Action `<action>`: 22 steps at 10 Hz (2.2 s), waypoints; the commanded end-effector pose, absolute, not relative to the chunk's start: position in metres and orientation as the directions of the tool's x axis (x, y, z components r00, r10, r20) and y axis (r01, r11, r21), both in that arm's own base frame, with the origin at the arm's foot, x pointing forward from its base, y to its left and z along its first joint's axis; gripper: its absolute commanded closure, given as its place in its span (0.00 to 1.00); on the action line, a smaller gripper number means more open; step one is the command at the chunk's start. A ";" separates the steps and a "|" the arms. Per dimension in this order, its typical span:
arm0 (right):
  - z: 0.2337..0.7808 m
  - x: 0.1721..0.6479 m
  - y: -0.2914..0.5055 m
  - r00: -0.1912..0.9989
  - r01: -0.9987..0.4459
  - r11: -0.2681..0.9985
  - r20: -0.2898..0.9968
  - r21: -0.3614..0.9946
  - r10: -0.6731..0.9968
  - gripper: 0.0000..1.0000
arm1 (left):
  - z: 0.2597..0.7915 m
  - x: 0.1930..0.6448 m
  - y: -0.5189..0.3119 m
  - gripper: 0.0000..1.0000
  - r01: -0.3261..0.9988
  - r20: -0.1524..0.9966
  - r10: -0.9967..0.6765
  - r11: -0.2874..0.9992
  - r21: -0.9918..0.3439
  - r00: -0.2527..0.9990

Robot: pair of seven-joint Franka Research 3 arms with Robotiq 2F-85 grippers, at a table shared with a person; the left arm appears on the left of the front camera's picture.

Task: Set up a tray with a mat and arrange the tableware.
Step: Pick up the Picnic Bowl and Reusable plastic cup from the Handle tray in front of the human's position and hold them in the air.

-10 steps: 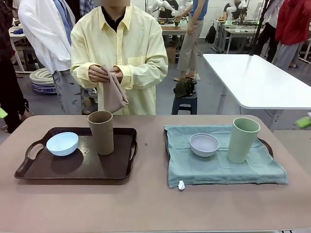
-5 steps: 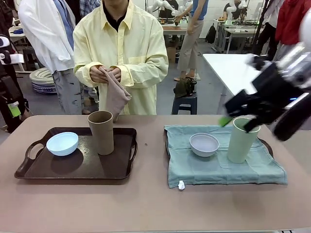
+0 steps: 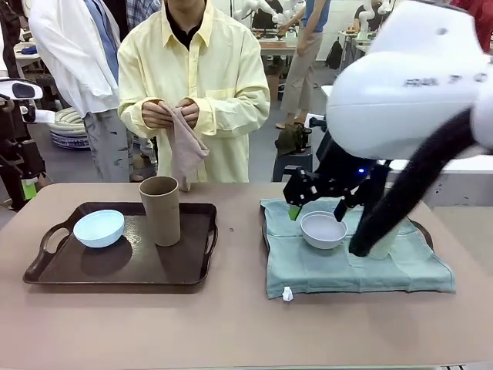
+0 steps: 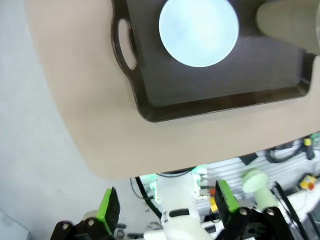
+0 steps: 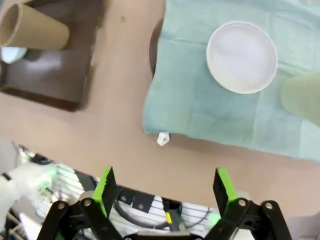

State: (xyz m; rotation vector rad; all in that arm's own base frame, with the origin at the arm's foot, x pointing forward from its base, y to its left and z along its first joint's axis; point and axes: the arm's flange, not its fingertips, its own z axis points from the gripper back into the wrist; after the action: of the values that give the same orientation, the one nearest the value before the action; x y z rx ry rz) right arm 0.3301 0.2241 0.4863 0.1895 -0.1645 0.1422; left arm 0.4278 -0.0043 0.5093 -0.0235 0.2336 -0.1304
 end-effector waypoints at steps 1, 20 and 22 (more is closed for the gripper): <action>0.491 0.315 0.219 0.964 -0.199 0.963 0.211 0.180 0.160 0.00 | 0.513 0.426 -0.007 0.00 0.133 -0.221 -0.137 0.991 -0.032 0.966; 0.396 0.465 0.350 0.605 -0.795 0.505 0.513 0.337 0.609 0.00 | 0.479 0.475 -0.038 0.00 0.072 0.058 -0.078 0.993 0.090 0.995; 0.396 0.475 0.355 0.584 -0.810 0.487 0.516 0.326 0.627 0.00 | 0.474 0.479 -0.039 0.00 0.061 0.049 -0.065 0.995 0.075 0.997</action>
State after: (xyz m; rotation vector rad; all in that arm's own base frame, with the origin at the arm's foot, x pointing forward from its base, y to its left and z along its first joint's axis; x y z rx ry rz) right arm 0.4736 0.3558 0.3985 0.5861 -0.3535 0.8939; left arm 0.4780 -0.0389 0.4770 0.0736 -0.0565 -0.0636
